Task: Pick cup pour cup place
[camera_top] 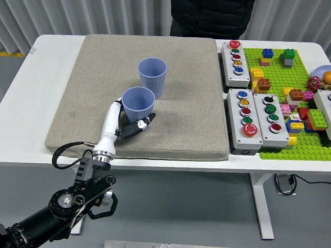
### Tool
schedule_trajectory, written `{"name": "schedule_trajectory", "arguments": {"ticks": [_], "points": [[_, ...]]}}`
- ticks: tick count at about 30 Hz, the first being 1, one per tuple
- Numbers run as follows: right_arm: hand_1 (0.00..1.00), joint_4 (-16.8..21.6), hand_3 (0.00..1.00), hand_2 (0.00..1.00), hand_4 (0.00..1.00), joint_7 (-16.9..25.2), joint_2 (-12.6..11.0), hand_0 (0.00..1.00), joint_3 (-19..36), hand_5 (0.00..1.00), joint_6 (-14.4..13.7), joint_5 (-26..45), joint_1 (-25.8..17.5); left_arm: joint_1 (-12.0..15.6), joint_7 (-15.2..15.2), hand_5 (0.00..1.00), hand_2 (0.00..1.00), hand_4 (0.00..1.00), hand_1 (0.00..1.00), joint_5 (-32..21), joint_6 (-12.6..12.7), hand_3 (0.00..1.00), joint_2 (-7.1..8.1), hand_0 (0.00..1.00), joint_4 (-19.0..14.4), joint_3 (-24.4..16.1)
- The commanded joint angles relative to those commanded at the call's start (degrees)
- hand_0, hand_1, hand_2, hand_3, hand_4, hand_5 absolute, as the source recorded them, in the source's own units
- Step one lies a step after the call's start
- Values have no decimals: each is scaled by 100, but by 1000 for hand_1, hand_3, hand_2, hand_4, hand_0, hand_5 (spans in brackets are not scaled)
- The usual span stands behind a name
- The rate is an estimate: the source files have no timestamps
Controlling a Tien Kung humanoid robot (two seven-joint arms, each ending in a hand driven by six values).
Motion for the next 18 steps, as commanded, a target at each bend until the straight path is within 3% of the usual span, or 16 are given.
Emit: {"name": "schedule_trajectory", "arguments": {"ticks": [2,3,8,9,18], "points": [[615,-1,578,566,2,-2,0,674,7,180,3,-11,1,2,-3,395,694,826,567,-7,0,676,-1,548,31,-2],[615,-1,578,566,2,-4,0,674,7,180,2,-9,4,7,5,502,802,939,647,16,0,804,1,617,44,-10],[615,-1,578,566,2,-5,0,674,2,180,-1,7,10,19,80,502,802,939,647,142,0,804,8,617,55,-53],[614,-1,578,566,2,-5,0,674,1,178,-1,10,10,21,104,582,917,998,735,195,0,956,11,690,45,-74],[614,-2,578,566,2,-16,1,674,12,179,8,-14,-11,54,195,582,945,998,766,446,0,988,28,721,-53,-188]]}}
